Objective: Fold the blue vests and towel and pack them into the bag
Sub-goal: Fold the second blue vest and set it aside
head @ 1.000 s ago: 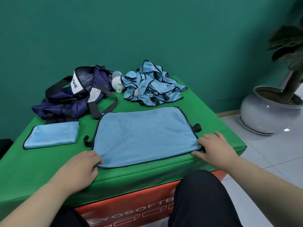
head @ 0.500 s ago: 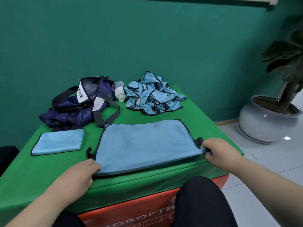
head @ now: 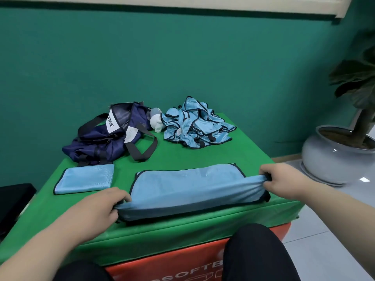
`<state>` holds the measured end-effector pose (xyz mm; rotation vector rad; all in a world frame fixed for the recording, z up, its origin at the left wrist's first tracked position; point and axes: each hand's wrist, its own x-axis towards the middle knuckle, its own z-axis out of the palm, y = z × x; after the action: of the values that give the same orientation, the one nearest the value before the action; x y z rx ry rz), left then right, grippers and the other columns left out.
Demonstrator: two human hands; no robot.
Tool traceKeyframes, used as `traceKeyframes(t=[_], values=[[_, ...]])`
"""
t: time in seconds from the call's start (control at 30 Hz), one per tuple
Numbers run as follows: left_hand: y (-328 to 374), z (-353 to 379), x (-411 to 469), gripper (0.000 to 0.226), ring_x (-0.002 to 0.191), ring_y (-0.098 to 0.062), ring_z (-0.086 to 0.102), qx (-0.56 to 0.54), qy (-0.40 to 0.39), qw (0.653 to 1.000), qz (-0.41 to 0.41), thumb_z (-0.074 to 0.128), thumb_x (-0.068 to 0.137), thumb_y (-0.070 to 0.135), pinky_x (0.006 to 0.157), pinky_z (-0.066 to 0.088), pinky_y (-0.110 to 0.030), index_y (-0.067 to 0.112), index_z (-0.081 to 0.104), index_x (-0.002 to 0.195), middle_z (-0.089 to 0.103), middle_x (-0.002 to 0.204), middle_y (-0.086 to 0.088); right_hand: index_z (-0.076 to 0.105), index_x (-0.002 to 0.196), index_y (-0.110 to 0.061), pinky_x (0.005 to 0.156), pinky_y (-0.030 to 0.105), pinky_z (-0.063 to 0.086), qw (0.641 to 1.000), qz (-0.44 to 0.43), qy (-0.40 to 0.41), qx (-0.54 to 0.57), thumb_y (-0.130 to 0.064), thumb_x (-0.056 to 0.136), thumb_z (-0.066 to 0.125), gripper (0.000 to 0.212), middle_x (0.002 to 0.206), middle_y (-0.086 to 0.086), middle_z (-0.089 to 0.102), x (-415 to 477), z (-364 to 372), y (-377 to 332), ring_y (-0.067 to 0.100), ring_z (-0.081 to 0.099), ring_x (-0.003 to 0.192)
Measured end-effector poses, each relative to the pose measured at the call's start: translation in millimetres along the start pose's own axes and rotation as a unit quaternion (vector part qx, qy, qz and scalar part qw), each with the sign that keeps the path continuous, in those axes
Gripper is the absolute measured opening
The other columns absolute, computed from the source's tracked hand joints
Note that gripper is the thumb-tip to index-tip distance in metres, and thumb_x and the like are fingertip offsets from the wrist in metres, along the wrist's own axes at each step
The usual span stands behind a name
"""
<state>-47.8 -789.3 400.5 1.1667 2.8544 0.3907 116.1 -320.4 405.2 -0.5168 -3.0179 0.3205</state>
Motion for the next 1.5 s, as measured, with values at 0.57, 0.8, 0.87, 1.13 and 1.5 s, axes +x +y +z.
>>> traceKeyframes(t=[0.57,0.8,0.87,1.13,1.5], values=[[-48.8,39.5,162.6,0.048,0.119,-0.021,0.056,0.165,0.057,0.984,-0.019,0.067,0.076,0.015,0.097,0.040,-0.044,0.031,0.066,0.121,0.063,0.121,0.008,0.039,0.148,-0.031,0.107,0.046,0.039,0.988,0.099,-0.075,-0.088,-0.036,0.076,0.060,0.075,0.139,0.001,0.049,155.4,47.6,-21.2,0.026,0.049,0.128],[-7.9,90.8,141.1,0.039,0.125,-0.003,0.046,0.072,0.018,0.991,0.115,0.045,0.094,0.046,0.107,0.032,-0.022,0.033,0.059,0.128,0.052,0.133,0.019,0.048,0.139,-0.020,0.114,0.041,0.030,0.993,-0.068,-0.004,-0.099,-0.051,0.090,0.038,0.059,0.140,0.002,0.049,121.0,94.2,-81.2,0.024,0.040,0.132],[-9.9,97.5,135.4,0.047,0.118,-0.006,0.056,0.099,-0.027,0.991,0.084,0.041,0.088,0.055,0.099,0.042,-0.022,0.030,0.065,0.120,0.061,0.126,0.015,0.036,0.147,-0.017,0.117,0.045,0.025,0.993,-0.046,-0.034,-0.105,-0.057,0.095,0.032,0.066,0.152,0.005,0.037,115.3,110.2,-84.3,0.027,0.028,0.142],[-46.2,105.1,115.8,0.083,0.146,-0.014,0.034,0.136,-0.088,0.986,-0.033,0.007,0.090,0.074,0.116,0.030,-0.045,0.029,0.049,0.146,0.037,0.158,0.005,0.007,0.160,-0.019,0.125,0.042,0.004,0.991,-0.005,-0.069,-0.119,-0.081,0.075,-0.009,0.107,0.168,0.003,0.004,107.9,114.2,-41.3,0.022,-0.002,0.154],[-41.1,111.7,98.1,0.097,0.138,0.006,-0.032,0.020,-0.089,0.995,-0.032,-0.016,0.065,0.065,0.114,-0.019,-0.019,0.030,-0.010,0.155,-0.029,0.154,0.021,0.006,0.161,-0.024,0.125,0.042,0.005,0.991,-0.003,-0.066,-0.113,-0.082,0.076,-0.003,0.103,0.168,-0.003,0.001,116.9,109.2,-15.0,0.014,-0.003,0.154]])
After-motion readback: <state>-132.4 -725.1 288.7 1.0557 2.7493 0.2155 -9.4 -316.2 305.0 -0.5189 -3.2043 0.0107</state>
